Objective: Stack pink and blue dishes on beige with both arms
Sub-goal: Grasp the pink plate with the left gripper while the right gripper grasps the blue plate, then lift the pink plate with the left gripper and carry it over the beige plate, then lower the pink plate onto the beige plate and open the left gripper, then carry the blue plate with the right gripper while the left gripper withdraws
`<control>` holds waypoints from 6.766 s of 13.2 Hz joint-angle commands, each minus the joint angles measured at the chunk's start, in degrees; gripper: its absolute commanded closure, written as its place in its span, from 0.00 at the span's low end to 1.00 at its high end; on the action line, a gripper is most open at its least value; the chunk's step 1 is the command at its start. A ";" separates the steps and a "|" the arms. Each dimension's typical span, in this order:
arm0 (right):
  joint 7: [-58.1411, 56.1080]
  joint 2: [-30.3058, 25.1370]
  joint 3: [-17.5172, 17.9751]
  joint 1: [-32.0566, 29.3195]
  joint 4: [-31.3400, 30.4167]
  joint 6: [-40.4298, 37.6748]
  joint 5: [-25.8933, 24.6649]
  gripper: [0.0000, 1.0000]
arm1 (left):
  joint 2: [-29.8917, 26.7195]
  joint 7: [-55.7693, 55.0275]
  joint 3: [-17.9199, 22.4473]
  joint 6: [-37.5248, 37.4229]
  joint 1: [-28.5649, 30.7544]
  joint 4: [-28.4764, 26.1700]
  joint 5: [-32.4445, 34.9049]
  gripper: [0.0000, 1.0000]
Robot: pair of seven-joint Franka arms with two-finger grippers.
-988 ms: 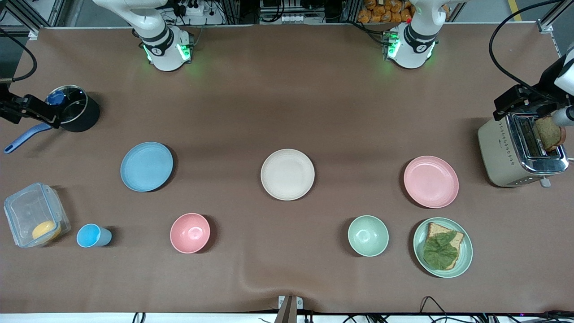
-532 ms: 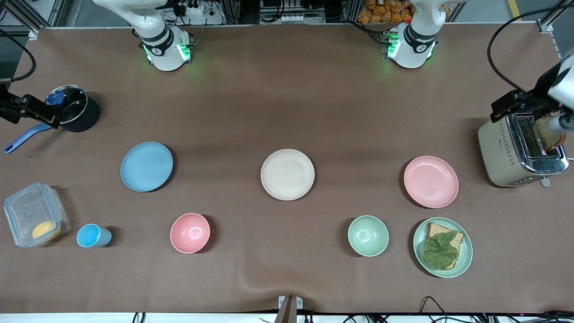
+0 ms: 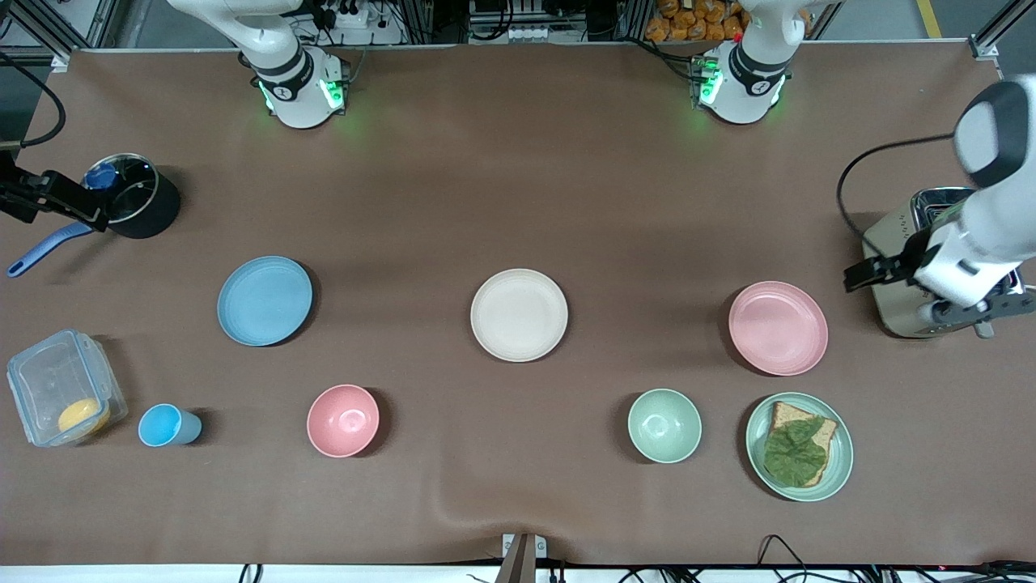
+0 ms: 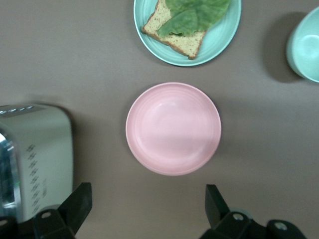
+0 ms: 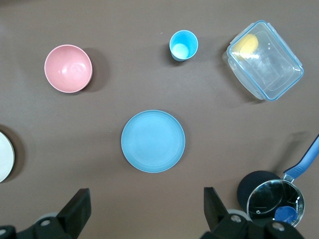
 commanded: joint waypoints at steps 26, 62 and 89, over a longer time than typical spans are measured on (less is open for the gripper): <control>-28.19 19.06 -0.21 -10.38 -32.58 38.69 4.00 0.00 | 22.14 4.32 -0.53 20.94 9.25 -5.99 -0.33 0.30; -24.61 27.43 -0.12 -7.41 -15.28 18.59 9.62 1.00 | 27.14 -26.26 -22.85 14.16 -13.34 9.83 -6.31 1.00; -1.84 29.36 -0.03 8.58 -7.01 9.71 20.24 1.00 | 33.13 -26.70 -22.32 32.27 -15.98 5.26 -4.64 0.00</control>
